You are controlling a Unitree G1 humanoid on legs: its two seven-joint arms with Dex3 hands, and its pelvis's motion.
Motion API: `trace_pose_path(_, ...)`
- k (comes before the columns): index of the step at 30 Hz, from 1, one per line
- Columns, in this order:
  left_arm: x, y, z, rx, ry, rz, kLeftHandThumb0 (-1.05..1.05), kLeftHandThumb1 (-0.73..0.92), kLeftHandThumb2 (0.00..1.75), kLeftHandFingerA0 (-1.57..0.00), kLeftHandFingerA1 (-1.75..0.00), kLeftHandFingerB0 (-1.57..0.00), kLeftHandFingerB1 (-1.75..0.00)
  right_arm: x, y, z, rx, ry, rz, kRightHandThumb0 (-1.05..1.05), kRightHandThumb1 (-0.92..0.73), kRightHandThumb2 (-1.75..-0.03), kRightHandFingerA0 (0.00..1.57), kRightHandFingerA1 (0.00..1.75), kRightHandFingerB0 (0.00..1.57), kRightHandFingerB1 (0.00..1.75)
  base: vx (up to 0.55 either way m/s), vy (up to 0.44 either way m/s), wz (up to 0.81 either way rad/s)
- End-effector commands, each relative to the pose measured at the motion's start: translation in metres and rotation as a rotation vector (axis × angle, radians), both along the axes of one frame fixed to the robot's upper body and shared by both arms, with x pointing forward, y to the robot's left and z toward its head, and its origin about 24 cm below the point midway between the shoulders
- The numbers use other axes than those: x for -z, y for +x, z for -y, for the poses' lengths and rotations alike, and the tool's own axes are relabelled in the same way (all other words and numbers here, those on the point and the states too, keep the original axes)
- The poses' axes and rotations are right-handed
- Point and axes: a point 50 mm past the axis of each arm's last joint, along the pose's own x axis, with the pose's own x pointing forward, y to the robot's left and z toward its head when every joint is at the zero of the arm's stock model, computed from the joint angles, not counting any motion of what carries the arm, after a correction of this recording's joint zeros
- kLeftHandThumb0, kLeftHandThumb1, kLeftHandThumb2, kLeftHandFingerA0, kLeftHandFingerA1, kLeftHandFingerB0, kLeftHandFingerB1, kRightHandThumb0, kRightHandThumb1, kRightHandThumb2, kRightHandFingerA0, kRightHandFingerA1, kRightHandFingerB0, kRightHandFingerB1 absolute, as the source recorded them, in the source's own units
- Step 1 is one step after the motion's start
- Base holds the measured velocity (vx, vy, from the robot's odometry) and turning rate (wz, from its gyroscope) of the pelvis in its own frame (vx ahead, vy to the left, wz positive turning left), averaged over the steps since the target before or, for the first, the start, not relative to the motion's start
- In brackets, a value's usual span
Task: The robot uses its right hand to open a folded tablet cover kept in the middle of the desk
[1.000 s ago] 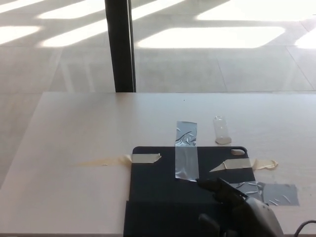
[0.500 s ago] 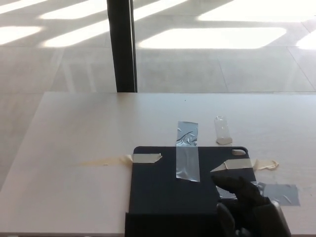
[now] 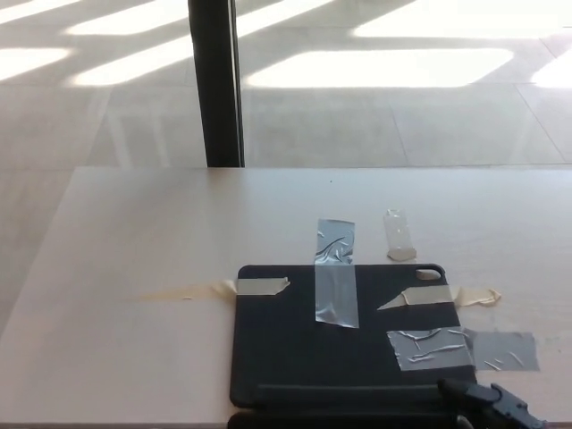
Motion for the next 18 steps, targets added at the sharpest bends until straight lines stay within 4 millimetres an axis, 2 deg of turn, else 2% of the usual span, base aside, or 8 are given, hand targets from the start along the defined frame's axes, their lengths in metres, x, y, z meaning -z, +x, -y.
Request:
trace_pose_path(1,-0.026,0.010,-0.020,-0.036,0.043,0.041,-0.89,0.92,0.72,-0.76,-0.77,-0.47,-0.63,0.014,-0.100,0.038,0.036,0.526,-0.718,-0.92,-0.92,-0.70,0.71,0.54,0.45,0.41,0.00,0.000,0.00)
trace_pose_path(4,-0.025,0.009,-0.020,-0.017,0.048,0.043,-0.88,0.92,0.76,-0.74,-0.76,-0.47,-0.63,0.013,-0.111,0.043,0.050,0.545,-0.745,-0.89,-0.71,-1.14,0.66,0.64,0.39,0.53,0.00,0.000,0.00)
trace_pose_path(5,-0.025,0.008,-0.020,-0.020,0.047,0.044,-0.88,0.92,0.75,-0.73,-0.75,-0.48,-0.63,0.013,-0.113,0.044,0.054,0.550,-0.754,-0.92,-0.92,-0.67,0.75,0.53,0.44,0.39,0.00,0.000,0.00)
trace_pose_path(9,-0.024,0.007,-0.020,-0.025,0.041,0.043,-0.88,0.92,0.75,-0.73,-0.75,-0.47,-0.62,0.008,-0.115,0.047,0.081,0.532,-0.767,-0.92,-0.92,-0.72,0.77,0.50,0.46,0.40,0.00,0.000,0.00)
trace_pose_path(10,-0.022,0.004,-0.020,-0.044,0.036,0.039,-0.90,0.92,0.72,-0.75,-0.77,-0.47,-0.63,0.000,-0.109,0.054,0.053,0.560,-0.725,-0.89,-0.74,-1.17,0.62,0.60,0.37,0.51,0.00,0.000,0.00)
trace_pose_path(13,-0.021,-0.001,-0.020,-0.052,0.027,0.037,-0.90,0.92,0.72,-0.73,-0.77,-0.47,-0.64,-0.018,-0.089,0.068,0.145,0.560,-0.520,-0.93,-0.91,-0.69,0.72,0.49,0.47,0.37,0.00,0.000,0.00)
trace_pose_path(17,-0.020,-0.003,-0.020,-0.045,0.027,0.025,-0.94,0.92,0.71,-0.74,-0.77,-0.46,-0.63,-0.056,-0.053,0.110,0.309,0.357,-0.211,-0.86,-0.74,-1.16,0.69,0.60,0.43,0.50,0.00,0.000,0.00)
trace_pose_path(18,-0.020,-0.002,-0.020,-0.044,0.030,0.022,-0.93,0.92,0.71,-0.75,-0.77,-0.46,-0.63,-0.069,-0.045,0.126,0.347,0.318,-0.131,-0.93,-0.92,-0.73,0.75,0.46,0.50,0.36,0.00,0.000,0.00)
